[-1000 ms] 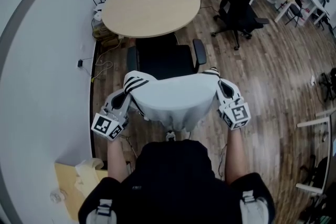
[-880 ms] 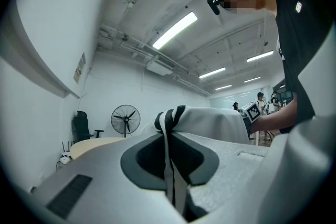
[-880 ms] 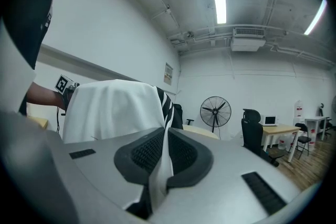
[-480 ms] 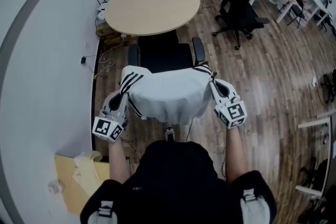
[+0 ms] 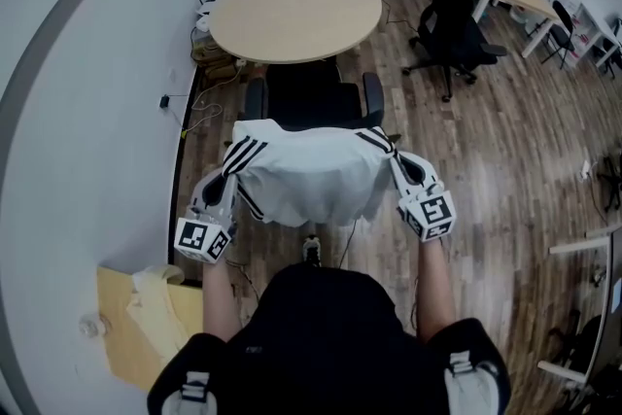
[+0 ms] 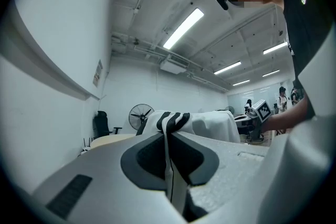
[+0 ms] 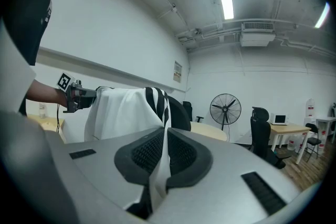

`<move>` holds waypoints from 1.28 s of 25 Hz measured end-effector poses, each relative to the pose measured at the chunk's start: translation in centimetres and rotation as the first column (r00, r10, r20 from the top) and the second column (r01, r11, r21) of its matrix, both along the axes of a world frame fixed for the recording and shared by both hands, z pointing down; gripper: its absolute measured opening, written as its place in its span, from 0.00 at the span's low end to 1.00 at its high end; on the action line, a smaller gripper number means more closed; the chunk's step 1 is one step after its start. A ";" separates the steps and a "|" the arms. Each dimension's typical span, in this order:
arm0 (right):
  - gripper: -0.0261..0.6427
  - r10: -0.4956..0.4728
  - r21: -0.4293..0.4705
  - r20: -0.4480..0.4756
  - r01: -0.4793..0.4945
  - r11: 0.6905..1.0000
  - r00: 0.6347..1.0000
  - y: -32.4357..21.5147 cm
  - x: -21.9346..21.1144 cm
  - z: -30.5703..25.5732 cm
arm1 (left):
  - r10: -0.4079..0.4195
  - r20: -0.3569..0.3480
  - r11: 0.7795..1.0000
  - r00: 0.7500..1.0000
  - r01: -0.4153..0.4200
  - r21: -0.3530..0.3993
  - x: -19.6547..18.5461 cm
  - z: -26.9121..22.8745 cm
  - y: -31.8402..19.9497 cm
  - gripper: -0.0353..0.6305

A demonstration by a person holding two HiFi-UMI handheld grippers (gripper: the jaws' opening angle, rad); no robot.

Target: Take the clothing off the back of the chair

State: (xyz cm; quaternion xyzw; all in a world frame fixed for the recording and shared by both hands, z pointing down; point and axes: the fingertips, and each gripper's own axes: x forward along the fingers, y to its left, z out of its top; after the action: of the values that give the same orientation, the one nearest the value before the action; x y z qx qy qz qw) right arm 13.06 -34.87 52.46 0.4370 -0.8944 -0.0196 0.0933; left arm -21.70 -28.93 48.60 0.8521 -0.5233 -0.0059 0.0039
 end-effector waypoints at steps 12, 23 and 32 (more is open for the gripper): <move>0.04 -0.014 -0.053 -0.036 0.012 0.999 0.999 2.3 0.9 1.8 | -0.053 -0.035 0.999 0.998 0.052 -0.006 0.4 0.2 1.9 0.07; 0.04 -0.016 -0.048 -0.045 0.014 0.999 0.999 4.9 0.8 2.4 | -0.085 -0.052 0.996 0.995 0.083 -0.028 -0.5 1.0 3.7 0.07; 0.04 0.014 -0.067 -0.055 -0.017 0.998 0.998 7.5 1.9 3.1 | -0.099 -0.062 0.994 0.993 0.097 -0.041 -0.5 1.8 5.8 0.07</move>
State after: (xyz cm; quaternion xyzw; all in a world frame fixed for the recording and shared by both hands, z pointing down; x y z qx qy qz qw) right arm 14.95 -27.40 55.56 0.4398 -0.8883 -0.0007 0.1325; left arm -22.15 -23.13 50.38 0.8246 -0.5640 -0.0235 0.0366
